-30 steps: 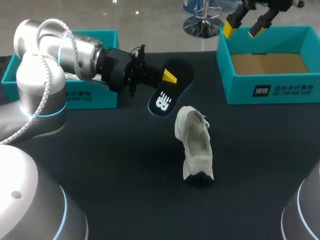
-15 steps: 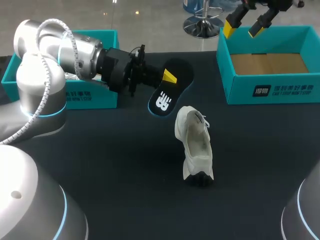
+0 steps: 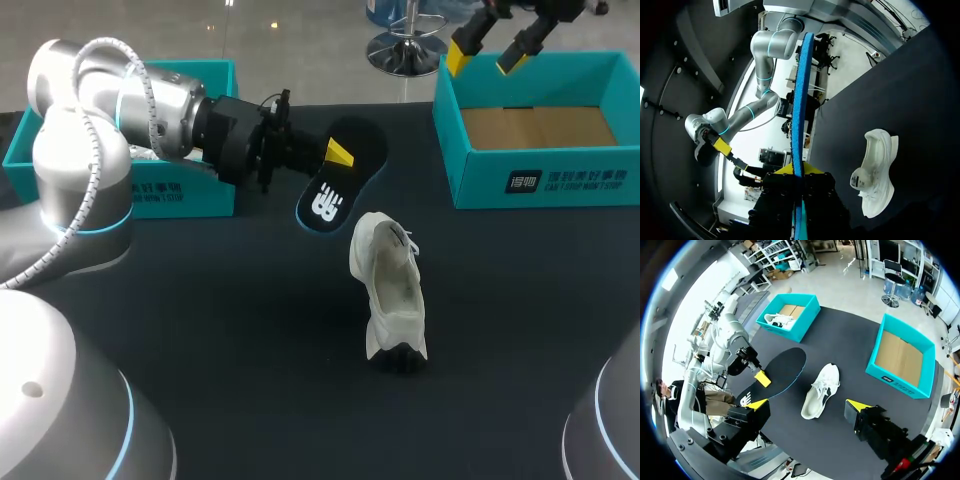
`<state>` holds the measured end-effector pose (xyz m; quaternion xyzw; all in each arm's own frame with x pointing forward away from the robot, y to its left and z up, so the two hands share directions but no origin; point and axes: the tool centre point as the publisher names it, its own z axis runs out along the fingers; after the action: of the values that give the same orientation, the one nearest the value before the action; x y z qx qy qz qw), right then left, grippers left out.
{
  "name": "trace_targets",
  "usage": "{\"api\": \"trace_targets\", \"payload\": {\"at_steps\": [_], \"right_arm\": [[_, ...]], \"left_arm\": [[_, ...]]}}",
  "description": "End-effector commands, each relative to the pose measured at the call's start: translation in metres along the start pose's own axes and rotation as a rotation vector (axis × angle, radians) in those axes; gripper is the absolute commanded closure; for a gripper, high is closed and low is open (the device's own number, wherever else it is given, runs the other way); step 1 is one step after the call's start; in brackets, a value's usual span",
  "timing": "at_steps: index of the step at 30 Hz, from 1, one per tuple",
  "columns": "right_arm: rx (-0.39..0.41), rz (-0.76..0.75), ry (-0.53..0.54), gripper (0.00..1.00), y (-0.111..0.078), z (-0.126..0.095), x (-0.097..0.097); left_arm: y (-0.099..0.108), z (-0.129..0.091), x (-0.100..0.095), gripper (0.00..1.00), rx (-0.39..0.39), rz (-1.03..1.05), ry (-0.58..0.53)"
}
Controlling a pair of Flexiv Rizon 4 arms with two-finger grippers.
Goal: Take the shoe out of the shoebox, open the shoe tongue, remove and reinsert the insole, then place the shoe into the shoebox
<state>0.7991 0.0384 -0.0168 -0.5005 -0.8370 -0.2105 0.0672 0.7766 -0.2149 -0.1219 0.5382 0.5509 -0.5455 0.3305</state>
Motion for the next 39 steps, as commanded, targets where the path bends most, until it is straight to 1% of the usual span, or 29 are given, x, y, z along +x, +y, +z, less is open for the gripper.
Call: {"api": "trace_targets", "payload": {"at_steps": [1, 14, 20, 23, 28, 30, 34, 39], "right_arm": [[0.002, 0.001, 0.000, 0.00, 0.001, 0.000, 0.000], [0.002, 0.001, 0.000, 0.00, 0.001, 0.000, 0.000], [0.002, 0.001, 0.000, 0.00, 0.001, 0.000, 0.000], [0.002, 0.001, 0.000, 0.00, 0.001, 0.000, 0.000], [0.002, 0.001, 0.000, 0.00, 0.001, 0.000, 0.000], [0.002, 0.001, 0.000, 0.00, 0.001, 0.000, 0.000], [0.002, 0.001, 0.000, 0.00, 0.001, 0.000, 0.000], [0.002, 0.001, 0.000, 0.00, 0.001, 0.000, 0.000]], "left_arm": [[0.000, 0.000, 0.000, 1.00, 0.000, 0.001, 0.003], [-0.018, 0.000, 0.022, 1.00, 0.007, -0.002, 0.045], [-0.033, 0.013, 0.041, 1.00, 0.046, -0.032, 0.084], [-0.038, 0.021, 0.049, 1.00, 0.072, -0.058, 0.098], [-0.043, 0.037, 0.069, 1.00, 0.111, -0.124, 0.133], [-0.044, 0.042, 0.076, 1.00, 0.111, -0.133, 0.151], [-0.051, 0.050, 0.085, 1.00, 0.130, -0.146, 0.190], [-0.058, 0.055, 0.096, 1.00, 0.137, -0.183, 0.218]]}}
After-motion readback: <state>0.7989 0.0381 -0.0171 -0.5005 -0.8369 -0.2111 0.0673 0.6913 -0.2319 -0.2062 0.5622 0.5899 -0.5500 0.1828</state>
